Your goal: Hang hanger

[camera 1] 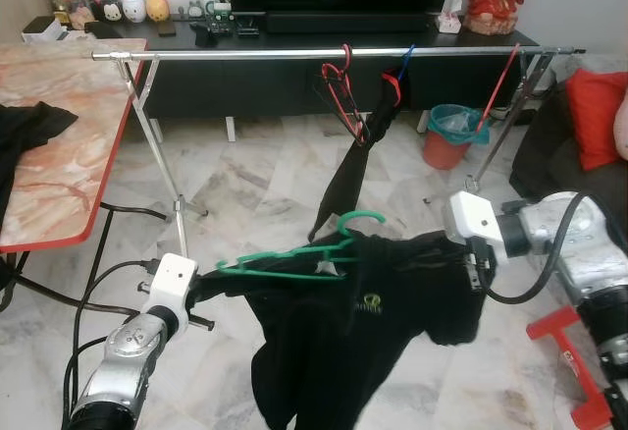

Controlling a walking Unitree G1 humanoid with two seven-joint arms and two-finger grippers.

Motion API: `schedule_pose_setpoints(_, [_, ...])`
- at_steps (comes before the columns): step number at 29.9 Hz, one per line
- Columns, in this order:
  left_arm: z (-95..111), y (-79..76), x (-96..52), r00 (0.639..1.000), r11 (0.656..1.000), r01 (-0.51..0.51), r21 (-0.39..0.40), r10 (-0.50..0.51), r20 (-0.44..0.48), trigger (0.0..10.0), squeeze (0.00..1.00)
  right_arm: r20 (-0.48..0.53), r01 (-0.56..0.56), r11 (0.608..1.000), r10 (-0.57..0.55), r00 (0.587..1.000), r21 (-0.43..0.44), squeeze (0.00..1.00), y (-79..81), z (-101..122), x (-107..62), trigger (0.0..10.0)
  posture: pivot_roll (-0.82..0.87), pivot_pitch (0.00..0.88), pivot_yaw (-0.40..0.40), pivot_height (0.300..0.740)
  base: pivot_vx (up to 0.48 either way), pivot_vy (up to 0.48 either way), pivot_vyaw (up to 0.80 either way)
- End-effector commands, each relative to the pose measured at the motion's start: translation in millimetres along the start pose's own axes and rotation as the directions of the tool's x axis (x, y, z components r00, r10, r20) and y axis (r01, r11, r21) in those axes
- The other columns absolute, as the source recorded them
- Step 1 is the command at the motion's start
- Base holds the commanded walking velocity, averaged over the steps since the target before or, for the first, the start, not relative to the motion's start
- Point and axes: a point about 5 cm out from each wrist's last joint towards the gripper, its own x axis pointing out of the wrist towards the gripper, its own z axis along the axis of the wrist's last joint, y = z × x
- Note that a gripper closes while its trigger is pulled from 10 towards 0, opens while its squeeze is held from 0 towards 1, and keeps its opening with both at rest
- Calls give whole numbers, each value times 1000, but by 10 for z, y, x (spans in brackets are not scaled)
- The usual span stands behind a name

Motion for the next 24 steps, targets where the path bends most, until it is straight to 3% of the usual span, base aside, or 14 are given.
schedule_pose_setpoints(1, [-30,67,-17,999,1000,-23,4,23,-28,10000,0,-46,1,999,-2,999,-41,0,-46,50,-129,10000,19,0,-62,728,0,0,0])
schedule_pose_setpoints(10, [-18,58,-2,999,1000,-14,7,14,-33,10000,0,-130,-14,997,5,991,-73,0,-31,-27,-71,10000,20,0,-62,728,0,0,0])
schedule_pose_setpoints(18, [-7,42,2,999,1000,6,14,-5,-34,10000,0,-256,69,984,-111,960,-167,0,-126,-106,10,10000,22,0,-63,728,0,0,0])
schedule_pose_setpoints(24, [12,-14,0,998,998,55,18,-54,-32,10000,0,-210,128,975,-165,964,-181,0,-173,-67,101,10000,24,0,-64,728,0,0,0])
